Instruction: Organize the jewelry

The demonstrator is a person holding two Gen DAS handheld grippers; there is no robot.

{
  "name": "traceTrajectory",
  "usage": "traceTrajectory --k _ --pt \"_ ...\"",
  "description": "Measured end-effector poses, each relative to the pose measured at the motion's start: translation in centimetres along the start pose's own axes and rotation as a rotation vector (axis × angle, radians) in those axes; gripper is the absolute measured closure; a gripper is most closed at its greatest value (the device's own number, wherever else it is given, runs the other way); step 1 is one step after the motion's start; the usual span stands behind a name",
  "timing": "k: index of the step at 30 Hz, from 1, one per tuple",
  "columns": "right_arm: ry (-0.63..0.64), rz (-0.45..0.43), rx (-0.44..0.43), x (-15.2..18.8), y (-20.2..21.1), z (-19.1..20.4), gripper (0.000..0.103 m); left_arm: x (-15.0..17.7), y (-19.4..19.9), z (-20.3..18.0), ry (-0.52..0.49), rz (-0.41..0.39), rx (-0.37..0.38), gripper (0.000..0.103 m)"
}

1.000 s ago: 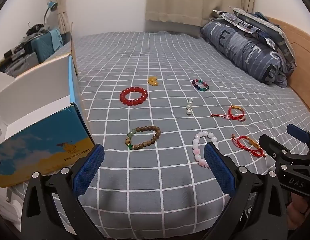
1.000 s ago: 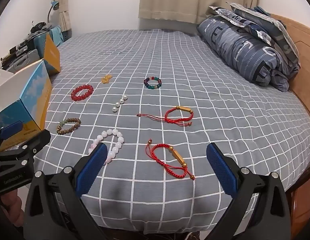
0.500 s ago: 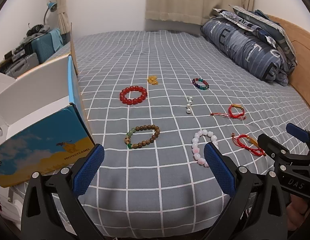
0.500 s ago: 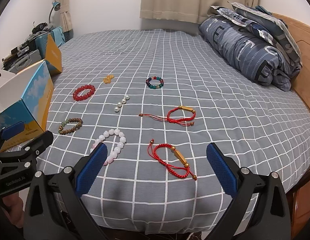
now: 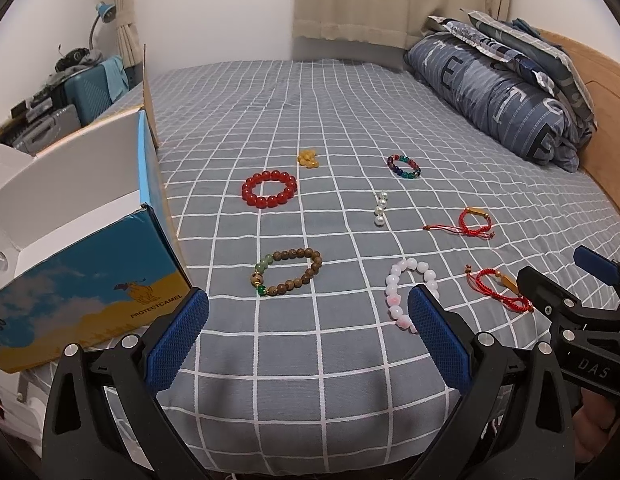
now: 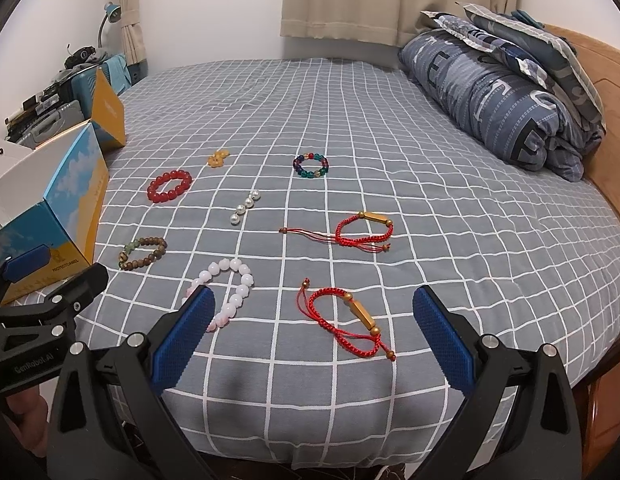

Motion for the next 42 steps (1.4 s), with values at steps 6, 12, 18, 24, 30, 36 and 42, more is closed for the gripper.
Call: traceTrajectory --k 6,12,18,24,30,36,42 --pt "0.000 -0.002 -0.003 0.08 0.00 0.01 0.008 -0.03 -0.07 -0.06 0.000 0.006 -0.008 0.006" --pt "-0.002 0.000 -0.002 0.10 0.07 0.03 0.008 -0.03 -0.11 0.02 0.000 0.009 -0.013 0.006" --pt "-0.003 -0.004 -0.002 -0.25 0.11 -0.12 0.008 -0.08 -0.11 0.26 0.004 0.011 -0.016 0.006" --pt "-0.008 -0.006 -0.001 -0.41 0.11 -0.31 0.008 -0.03 -0.33 0.32 0.012 0.024 -0.020 0.006" --pt "-0.012 -0.005 -0.001 -0.42 0.08 -0.52 0.008 -0.09 -0.29 0.28 0.008 0.020 -0.022 0.006" --pt "-0.011 -0.003 -0.002 -0.47 0.00 -0.50 0.008 -0.06 -0.22 0.16 0.011 0.023 -0.017 0.006" --pt "-0.009 -0.002 -0.002 -0.41 0.02 -0.31 0.008 -0.06 -0.18 0.18 0.018 0.025 -0.013 0.006"
Point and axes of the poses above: each gripper's, at about its wrist camera, not at the fingertips, and y roughly against the way its jaws point, z to its left, x to its underside, the point moved 9 cm from there along -y, roughly the way its jaws point, and after that the axes turned 1 degree about -y, right-handed, at the moved point
